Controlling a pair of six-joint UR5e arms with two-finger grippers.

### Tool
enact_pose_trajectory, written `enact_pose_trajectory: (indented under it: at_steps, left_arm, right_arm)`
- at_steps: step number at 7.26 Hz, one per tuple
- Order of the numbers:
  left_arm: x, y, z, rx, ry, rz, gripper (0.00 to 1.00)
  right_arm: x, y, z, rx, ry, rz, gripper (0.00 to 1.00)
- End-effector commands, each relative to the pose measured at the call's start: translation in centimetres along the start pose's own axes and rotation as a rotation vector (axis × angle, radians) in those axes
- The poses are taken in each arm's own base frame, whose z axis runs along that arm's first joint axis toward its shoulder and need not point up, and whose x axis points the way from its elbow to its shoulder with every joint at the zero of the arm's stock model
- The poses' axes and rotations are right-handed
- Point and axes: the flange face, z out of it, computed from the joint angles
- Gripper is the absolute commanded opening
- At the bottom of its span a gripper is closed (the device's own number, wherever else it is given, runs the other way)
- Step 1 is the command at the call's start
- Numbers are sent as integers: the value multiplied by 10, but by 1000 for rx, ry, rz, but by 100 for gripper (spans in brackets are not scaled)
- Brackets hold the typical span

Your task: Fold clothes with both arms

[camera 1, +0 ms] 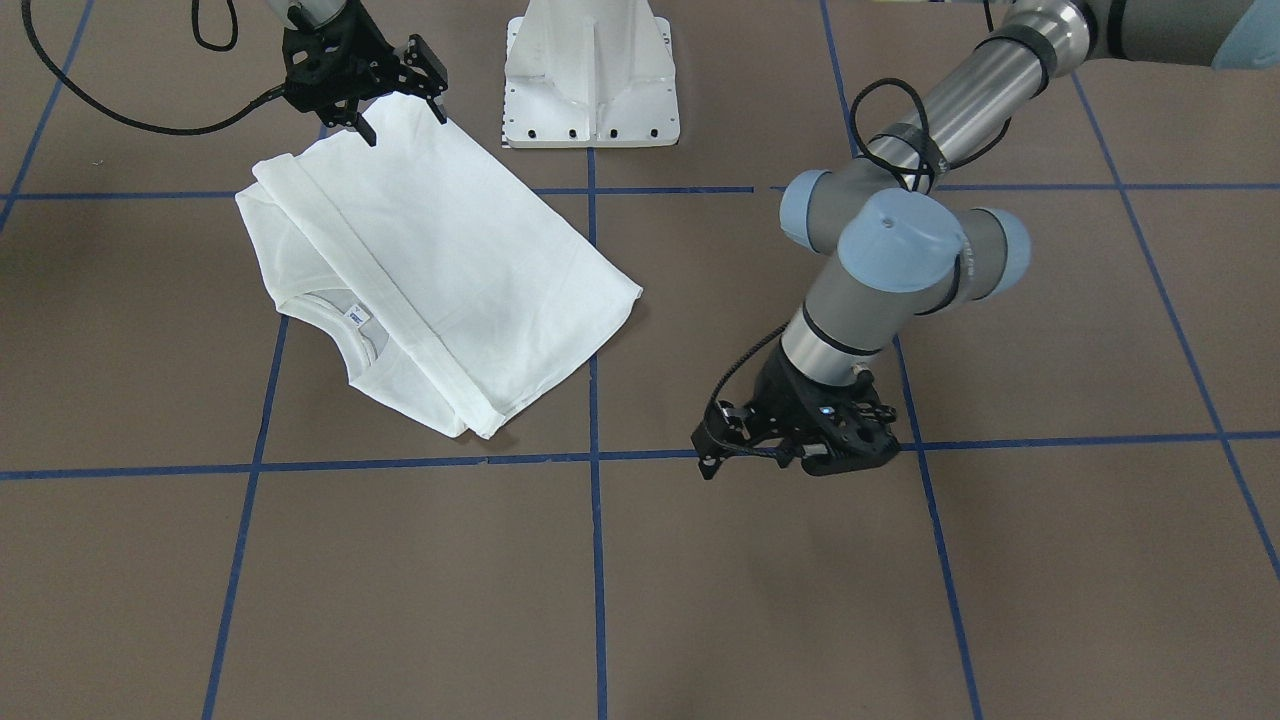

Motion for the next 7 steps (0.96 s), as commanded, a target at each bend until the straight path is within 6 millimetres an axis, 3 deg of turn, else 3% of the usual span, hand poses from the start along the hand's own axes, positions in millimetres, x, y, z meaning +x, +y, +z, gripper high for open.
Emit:
enact_pose_trajectory:
  at_steps: [1,3,6,7]
  left_arm:
    - [-12,78,8,-41,-54,-64,99]
    - [-44,119,46,-48,-122,-66,97]
    - [-36,122,46,-52,-116,-66,91]
    - [-31,123,45,-53,-109,-65,83]
  right_arm:
    - [-2,-21,-10,51,-11,18,100]
    - [-6,-24,-4,53,-12,18,100]
    - [-5,-25,0,51,-7,20,100]
    - [-4,-26,0,53,-4,22,100]
